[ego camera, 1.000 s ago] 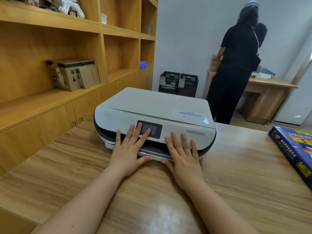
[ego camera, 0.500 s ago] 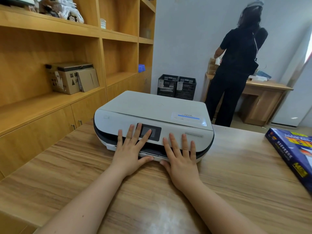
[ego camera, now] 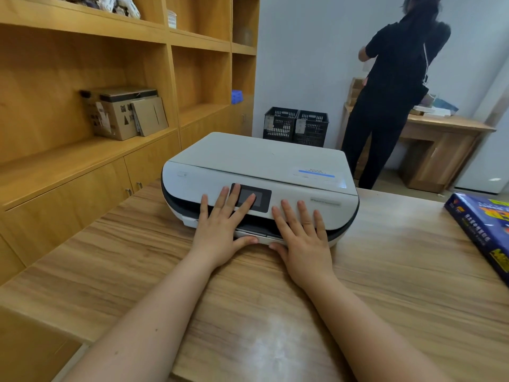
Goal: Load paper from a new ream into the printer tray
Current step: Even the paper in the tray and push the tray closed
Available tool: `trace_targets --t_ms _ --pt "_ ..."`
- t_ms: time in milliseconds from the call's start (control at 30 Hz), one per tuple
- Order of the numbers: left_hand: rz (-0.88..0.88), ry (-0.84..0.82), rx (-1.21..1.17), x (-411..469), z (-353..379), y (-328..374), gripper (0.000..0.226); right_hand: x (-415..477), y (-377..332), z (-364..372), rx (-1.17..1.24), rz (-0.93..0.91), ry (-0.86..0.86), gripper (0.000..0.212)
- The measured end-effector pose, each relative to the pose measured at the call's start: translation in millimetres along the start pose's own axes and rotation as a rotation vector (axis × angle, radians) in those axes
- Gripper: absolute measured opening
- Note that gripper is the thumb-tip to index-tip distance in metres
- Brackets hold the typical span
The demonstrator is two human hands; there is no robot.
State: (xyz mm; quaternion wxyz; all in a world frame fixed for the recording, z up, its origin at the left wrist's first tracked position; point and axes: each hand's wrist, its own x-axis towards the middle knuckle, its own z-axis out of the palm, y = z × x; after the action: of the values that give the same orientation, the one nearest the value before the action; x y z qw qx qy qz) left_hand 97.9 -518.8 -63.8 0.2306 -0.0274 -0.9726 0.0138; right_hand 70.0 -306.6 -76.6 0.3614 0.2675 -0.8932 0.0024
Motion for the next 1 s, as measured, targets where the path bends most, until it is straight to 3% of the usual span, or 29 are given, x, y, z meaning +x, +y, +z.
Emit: trace_targets --t_ms 800,1000 --pt "-0.021 0.027 -0.025 0.1 2.8 2.5 0.091 3.5 -0.8 -2.3 -0.018 0.003 0.059 0.069" --pt "-0.037 0.034 -0.009 1.2 2.9 6.7 0.095 4.1 -1.1 -1.8 -0.022 0.004 0.083 0.078"
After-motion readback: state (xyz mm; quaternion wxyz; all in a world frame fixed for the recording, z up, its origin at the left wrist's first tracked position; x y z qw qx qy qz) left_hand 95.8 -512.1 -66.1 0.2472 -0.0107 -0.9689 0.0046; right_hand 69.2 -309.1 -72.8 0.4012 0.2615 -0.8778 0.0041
